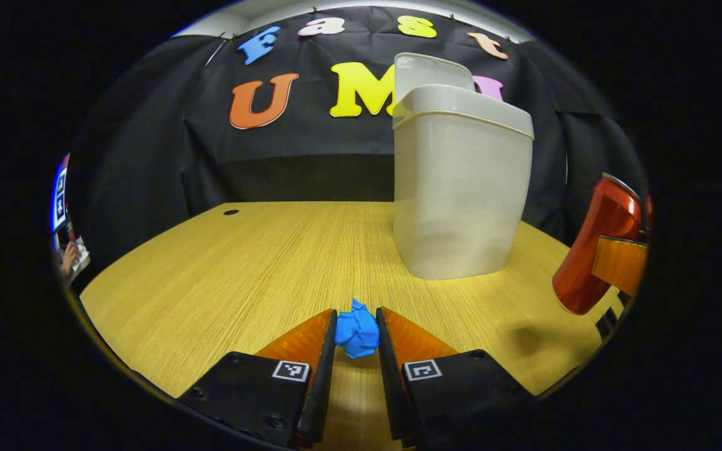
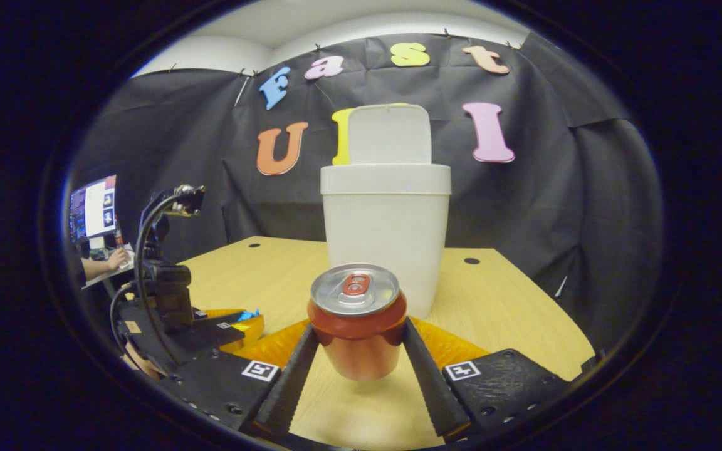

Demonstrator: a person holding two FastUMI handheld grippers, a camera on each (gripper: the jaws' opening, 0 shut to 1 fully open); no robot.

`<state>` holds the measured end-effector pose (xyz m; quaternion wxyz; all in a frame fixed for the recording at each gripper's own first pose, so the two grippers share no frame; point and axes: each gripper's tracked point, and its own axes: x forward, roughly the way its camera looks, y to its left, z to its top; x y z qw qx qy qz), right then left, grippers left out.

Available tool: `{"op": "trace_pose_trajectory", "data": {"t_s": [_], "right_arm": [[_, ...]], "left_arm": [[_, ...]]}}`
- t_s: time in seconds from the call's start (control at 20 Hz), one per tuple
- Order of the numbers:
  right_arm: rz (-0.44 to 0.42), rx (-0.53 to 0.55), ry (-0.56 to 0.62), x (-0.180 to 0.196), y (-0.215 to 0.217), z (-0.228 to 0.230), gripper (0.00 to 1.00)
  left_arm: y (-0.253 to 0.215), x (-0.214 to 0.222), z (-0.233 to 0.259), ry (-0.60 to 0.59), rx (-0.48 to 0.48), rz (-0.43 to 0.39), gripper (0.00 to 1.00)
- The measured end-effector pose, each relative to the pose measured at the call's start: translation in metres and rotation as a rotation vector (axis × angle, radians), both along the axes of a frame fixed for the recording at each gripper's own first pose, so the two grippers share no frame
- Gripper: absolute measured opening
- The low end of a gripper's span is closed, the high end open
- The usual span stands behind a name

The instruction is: Press the lid of the desktop garbage bin to open it, pick up the crumpled paper on the desktop and throw it into the bin, then pick up the pop can on the desktop and drop it into the bin, and finally close the garbage bin lid.

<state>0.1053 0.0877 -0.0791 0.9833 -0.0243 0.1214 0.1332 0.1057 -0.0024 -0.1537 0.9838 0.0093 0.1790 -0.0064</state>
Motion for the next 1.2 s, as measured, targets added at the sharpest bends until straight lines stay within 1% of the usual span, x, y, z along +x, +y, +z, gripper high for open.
{"op": "trace_pose_trajectory", "data": {"t_s": [0.1, 0.2, 0.3, 0.5, 0.85, 0.95, 1.1, 1.15, 1.2], "right_arm": [[-0.007, 0.018, -0.023, -0.003, -0.013, 0.014, 0.81], [-0.013, 0.031, -0.039, -0.003, -0.024, 0.024, 0.81], [-0.018, 0.054, -0.051, -0.004, -0.035, 0.032, 0.81], [-0.027, 0.086, -0.079, -0.003, -0.057, 0.046, 0.8], [-0.016, 0.14, -0.091, -0.003, -0.083, 0.056, 0.81], [-0.008, 0.142, -0.089, -0.003, -0.086, 0.055, 0.81], [-0.001, 0.136, -0.084, -0.001, -0.088, 0.053, 0.8], [0.001, 0.137, -0.081, -0.001, -0.089, 0.052, 0.81], [0.002, 0.141, -0.079, 0.0, -0.089, 0.052, 0.81]], "left_arm": [[0.003, -0.004, 0.02, -0.042, 0.021, 0.02, 0.41], [0.006, -0.006, 0.048, -0.097, 0.005, 0.043, 0.41], [0.0, -0.007, 0.077, -0.144, -0.009, 0.049, 0.4], [-0.021, -0.01, 0.124, -0.221, 0.061, 0.023, 0.4], [-0.053, -0.022, 0.154, -0.258, 0.11, -0.004, 0.4], [-0.063, -0.018, 0.161, -0.285, 0.103, -0.009, 0.4], [-0.083, 0.003, 0.192, -0.334, 0.079, -0.03, 0.4], [-0.088, 0.012, 0.205, -0.361, 0.073, -0.039, 0.44], [-0.091, 0.023, 0.217, -0.379, 0.073, -0.033, 0.4]]}}
